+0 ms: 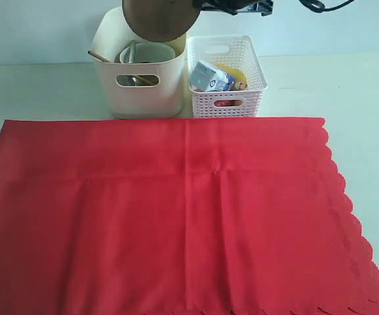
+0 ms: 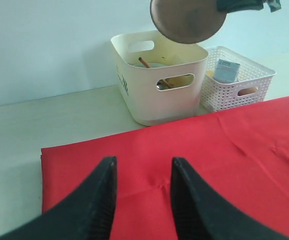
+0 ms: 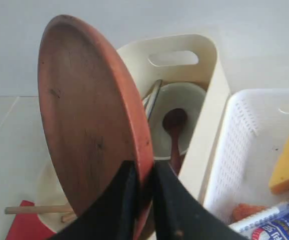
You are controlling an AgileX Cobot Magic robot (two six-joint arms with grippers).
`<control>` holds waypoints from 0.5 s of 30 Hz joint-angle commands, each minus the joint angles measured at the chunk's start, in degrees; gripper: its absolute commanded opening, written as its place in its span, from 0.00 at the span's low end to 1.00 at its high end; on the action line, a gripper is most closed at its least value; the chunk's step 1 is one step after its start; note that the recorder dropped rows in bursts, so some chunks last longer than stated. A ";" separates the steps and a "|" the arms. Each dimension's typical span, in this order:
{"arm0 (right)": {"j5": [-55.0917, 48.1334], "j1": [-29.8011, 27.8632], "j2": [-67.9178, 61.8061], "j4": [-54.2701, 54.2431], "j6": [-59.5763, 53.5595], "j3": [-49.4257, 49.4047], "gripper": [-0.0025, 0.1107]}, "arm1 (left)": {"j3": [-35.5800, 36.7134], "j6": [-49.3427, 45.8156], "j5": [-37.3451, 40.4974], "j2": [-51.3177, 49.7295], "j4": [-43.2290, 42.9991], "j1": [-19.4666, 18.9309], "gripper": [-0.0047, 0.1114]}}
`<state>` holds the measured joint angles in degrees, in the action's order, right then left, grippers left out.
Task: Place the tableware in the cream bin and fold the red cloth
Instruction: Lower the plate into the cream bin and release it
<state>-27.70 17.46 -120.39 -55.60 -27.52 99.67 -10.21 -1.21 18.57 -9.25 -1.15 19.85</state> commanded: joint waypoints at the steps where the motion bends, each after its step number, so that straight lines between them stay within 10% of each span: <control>1: 1.43 1.00 -2.21 -1.29 -0.90 0.75 0.02 | 0.15 0.18 -1.18 -0.15 -0.18 0.09 0.36; 9: 2.03 1.80 -4.34 -1.29 -0.93 0.75 0.03 | 0.15 0.18 -1.18 -0.15 -0.18 0.09 0.36; 15: 1.64 1.80 -4.44 -0.78 -0.93 0.75 0.23 | 0.15 0.18 -1.18 -0.15 -0.18 0.09 0.36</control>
<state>-26.30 19.35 -125.05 -56.45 -27.84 100.02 -10.21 -1.21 18.41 -9.25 -1.15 19.85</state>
